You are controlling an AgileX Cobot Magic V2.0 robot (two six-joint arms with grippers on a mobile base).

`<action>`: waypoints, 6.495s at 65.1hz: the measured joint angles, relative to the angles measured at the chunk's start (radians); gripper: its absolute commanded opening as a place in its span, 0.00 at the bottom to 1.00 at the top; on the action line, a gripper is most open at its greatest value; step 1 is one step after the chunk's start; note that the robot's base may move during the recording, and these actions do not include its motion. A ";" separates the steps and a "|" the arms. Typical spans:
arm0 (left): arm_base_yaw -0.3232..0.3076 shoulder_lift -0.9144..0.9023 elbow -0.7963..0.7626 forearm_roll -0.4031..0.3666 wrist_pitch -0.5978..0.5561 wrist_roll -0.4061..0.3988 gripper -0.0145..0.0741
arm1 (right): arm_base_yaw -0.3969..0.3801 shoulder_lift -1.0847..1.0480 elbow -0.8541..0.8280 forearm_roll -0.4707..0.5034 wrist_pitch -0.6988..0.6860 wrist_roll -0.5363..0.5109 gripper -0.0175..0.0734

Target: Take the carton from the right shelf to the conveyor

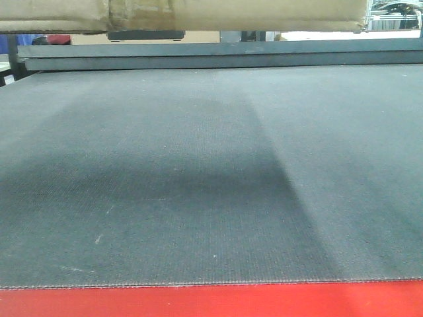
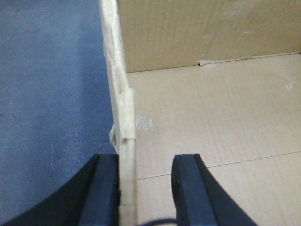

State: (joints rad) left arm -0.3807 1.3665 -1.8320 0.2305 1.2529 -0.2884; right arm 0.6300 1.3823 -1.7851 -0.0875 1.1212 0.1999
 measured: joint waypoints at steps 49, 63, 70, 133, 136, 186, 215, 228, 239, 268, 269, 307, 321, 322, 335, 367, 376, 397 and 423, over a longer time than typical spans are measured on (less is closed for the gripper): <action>0.073 0.108 0.241 -0.039 -0.317 -0.002 0.15 | -0.146 0.225 0.000 0.051 -0.079 -0.005 0.11; 0.077 0.168 0.291 0.004 -0.408 -0.002 0.21 | -0.149 0.336 0.002 0.045 -0.082 -0.006 0.21; 0.077 0.196 0.292 0.011 -0.431 -0.002 0.44 | -0.149 0.360 0.002 0.039 -0.086 -0.006 0.48; 0.242 -0.098 0.288 -0.003 -0.308 0.135 0.18 | -0.207 0.105 0.001 0.023 -0.051 -0.004 0.12; 0.279 -0.110 0.295 -0.010 -0.281 0.167 0.19 | -0.227 0.096 0.012 0.021 -0.040 -0.004 0.12; 0.414 -0.722 1.144 -0.164 -0.716 0.316 0.19 | -0.308 -0.575 1.043 -0.076 -0.577 -0.004 0.12; 0.414 -1.102 1.335 -0.167 -0.742 0.316 0.19 | -0.308 -1.093 1.335 -0.080 -0.743 -0.006 0.12; 0.414 -1.162 1.338 -0.169 -0.736 0.316 0.19 | -0.308 -1.213 1.335 -0.082 -0.759 -0.008 0.12; 0.414 -1.163 1.338 -0.169 -0.736 0.316 0.19 | -0.308 -1.217 1.335 -0.082 -0.762 -0.008 0.12; 0.414 -1.163 1.338 -0.169 -0.736 0.316 0.19 | -0.308 -1.217 1.335 -0.083 -0.765 -0.010 0.12; 0.414 -1.163 1.338 -0.169 -0.736 0.316 0.19 | -0.308 -1.217 1.335 -0.083 -0.765 -0.010 0.12; 0.416 -1.361 1.800 -0.236 -1.089 0.316 0.19 | -0.308 -1.217 1.335 -0.083 -0.769 -0.010 0.12; 0.416 -1.361 1.830 -0.238 -1.169 0.316 0.19 | -0.308 -1.217 1.335 -0.083 -0.769 -0.010 0.12; 0.416 -1.361 1.830 -0.238 -1.173 0.316 0.19 | -0.308 -1.217 1.335 -0.083 -0.769 -0.010 0.12; 0.416 -1.361 1.832 -0.238 -1.180 0.316 0.19 | -0.308 -1.217 1.337 -0.083 -0.769 -0.010 0.12; 0.416 -1.361 1.833 -0.238 -1.182 0.316 0.19 | -0.308 -1.217 1.337 -0.083 -0.769 -0.010 0.12; 0.416 -1.361 1.833 -0.238 -1.182 0.316 0.19 | -0.310 -1.219 1.337 -0.083 -0.769 -0.010 0.12; 0.416 -1.361 1.834 -0.238 -1.182 0.316 0.19 | -0.516 -1.243 1.504 0.139 -0.827 -0.253 0.12; 0.416 -1.361 1.834 -0.238 -1.184 0.316 0.19 | -0.574 -1.374 1.783 0.169 -0.977 -0.272 0.12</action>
State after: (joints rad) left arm 0.0351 0.0055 0.0024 -0.0072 0.0688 0.0272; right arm 0.0558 0.0085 -0.0023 0.0815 0.1438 -0.0717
